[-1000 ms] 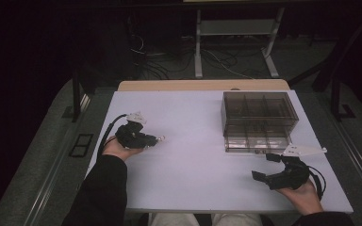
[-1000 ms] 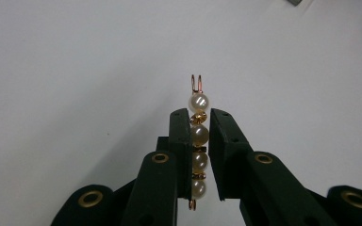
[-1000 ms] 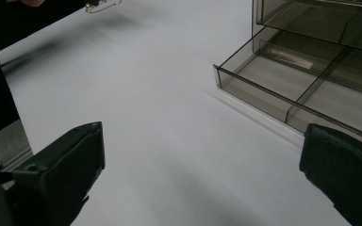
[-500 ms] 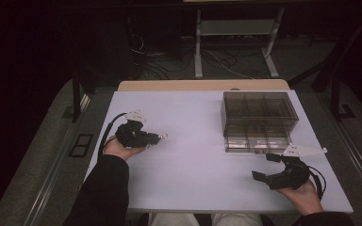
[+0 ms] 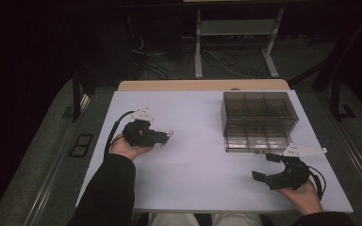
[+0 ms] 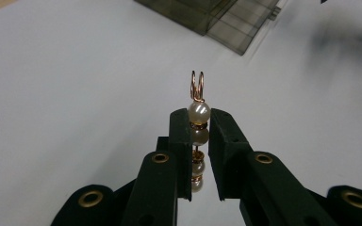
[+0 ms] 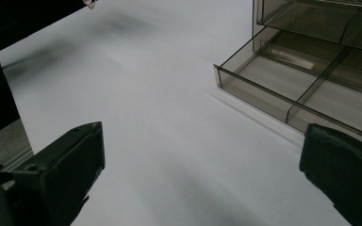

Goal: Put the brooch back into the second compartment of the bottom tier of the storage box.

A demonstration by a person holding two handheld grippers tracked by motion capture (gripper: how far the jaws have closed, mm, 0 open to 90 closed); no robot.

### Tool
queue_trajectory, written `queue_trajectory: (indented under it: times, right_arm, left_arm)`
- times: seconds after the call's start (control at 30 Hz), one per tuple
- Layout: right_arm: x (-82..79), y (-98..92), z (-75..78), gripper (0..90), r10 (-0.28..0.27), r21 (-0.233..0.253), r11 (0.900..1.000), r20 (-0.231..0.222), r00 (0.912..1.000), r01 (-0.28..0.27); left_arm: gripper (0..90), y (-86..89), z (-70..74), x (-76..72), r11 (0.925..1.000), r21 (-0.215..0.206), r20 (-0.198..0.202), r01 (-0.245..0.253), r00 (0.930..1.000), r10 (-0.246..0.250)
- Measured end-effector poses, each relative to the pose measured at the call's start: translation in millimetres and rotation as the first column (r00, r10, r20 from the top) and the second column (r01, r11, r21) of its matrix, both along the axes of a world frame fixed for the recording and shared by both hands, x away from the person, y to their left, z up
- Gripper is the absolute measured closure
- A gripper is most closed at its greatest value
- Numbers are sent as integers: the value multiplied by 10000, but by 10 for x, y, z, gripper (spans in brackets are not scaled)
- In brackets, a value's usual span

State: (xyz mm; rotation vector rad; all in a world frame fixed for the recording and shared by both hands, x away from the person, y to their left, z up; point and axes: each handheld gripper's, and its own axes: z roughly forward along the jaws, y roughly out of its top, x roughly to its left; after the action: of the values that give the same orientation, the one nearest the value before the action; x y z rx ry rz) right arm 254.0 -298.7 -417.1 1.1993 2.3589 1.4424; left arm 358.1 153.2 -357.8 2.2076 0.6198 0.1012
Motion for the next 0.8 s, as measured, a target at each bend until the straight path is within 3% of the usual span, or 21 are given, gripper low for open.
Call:
queue_trajectory:
  times: [0.8]
  right_arm:
    - [-8,-9,7,4,-22,31,10000,19,10000,22]
  left_arm:
    - [791,-370,131,27,9971,-221,203,727,9972,-722]
